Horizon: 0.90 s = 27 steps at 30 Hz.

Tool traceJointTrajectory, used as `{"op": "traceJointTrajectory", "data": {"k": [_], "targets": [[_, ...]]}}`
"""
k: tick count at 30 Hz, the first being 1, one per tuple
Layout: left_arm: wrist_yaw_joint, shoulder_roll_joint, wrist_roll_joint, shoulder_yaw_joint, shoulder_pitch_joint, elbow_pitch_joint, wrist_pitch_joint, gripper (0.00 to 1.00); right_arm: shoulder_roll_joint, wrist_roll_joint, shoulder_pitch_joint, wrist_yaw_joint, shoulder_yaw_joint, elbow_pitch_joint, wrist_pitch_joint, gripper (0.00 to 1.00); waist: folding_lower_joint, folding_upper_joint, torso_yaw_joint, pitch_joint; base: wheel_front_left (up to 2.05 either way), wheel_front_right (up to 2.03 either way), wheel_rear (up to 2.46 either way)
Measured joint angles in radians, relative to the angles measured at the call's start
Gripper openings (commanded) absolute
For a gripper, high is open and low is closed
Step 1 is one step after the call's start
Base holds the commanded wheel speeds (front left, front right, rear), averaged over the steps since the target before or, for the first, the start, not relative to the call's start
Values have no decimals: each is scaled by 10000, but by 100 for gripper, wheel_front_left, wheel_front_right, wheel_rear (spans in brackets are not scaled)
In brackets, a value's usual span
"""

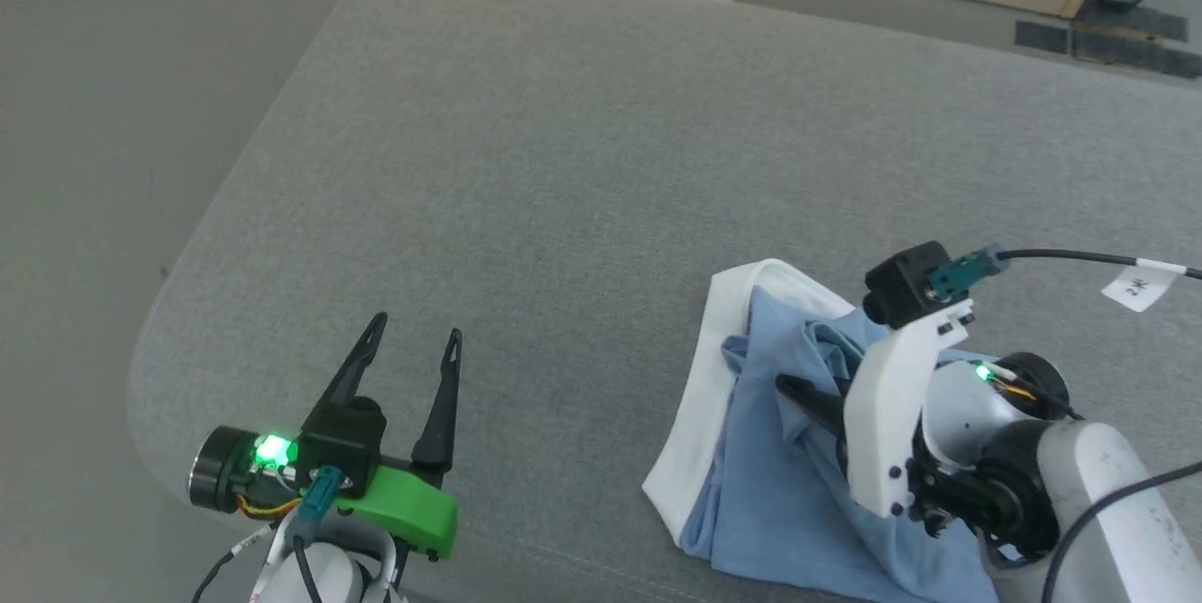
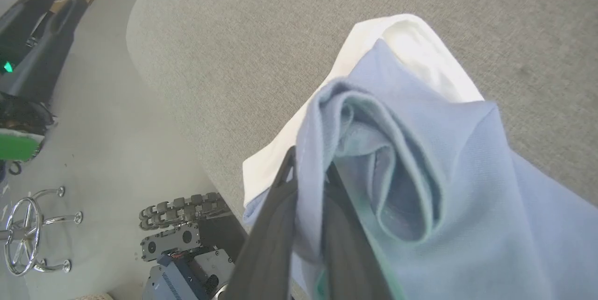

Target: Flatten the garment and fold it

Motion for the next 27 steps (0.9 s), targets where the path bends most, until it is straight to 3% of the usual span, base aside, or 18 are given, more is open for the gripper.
{"op": "traceJointTrajectory", "data": {"k": [4, 5, 6, 7, 13, 16, 20, 23, 27], "targets": [[-52, -98, 71, 21, -105, 21, 0, 100, 332, -10, -184, -2, 12, 535, -343, 0, 0, 0, 229, 191, 0, 0, 0], [-59, -119, 82, 36, -114, 29, 0, 100, 389, -52, -228, -2, 38, 631, -412, 35, 0, 0, 276, 230, 0, 0, 0], [-82, -134, 82, 48, -121, 42, 0, 100, 412, -73, -274, -2, 77, 692, -472, 90, 0, 0, 310, 258, 0, 0, 0], [-90, -157, 84, 63, -127, 59, 0, 100, 453, -69, -337, -2, 104, 775, -508, 100, 0, 0, 350, 285, 0, 0, 0], [-134, -211, 113, 169, -124, 186, 0, 100, 314, 263, -608, 0, 851, 803, -901, 100, 0, 0, 330, 210, 0, 0, 0], [-194, -213, 128, 203, -119, 265, 0, 100, -107, 351, -844, 0, 1055, 788, -1348, 100, 0, 0, 200, 76, 0, 0, 0], [-255, -213, 128, 282, -99, 303, 0, 100, -1162, 288, -1526, 0, 1384, 752, -2575, 100, 0, 0, -59, -117, 0, 0, 0], [-278, -201, 127, 385, -74, 309, 0, 100, -2414, -121, -2231, 2, 1845, 708, -4061, 100, 0, 0, -336, -240, 0, 0, 0], [-276, -209, 21, 575, -58, 297, 0, 100, -3651, -439, -2744, 0, 1691, 1114, -6082, 100, 0, 0, -739, -361, 0, 0, 0]]}}
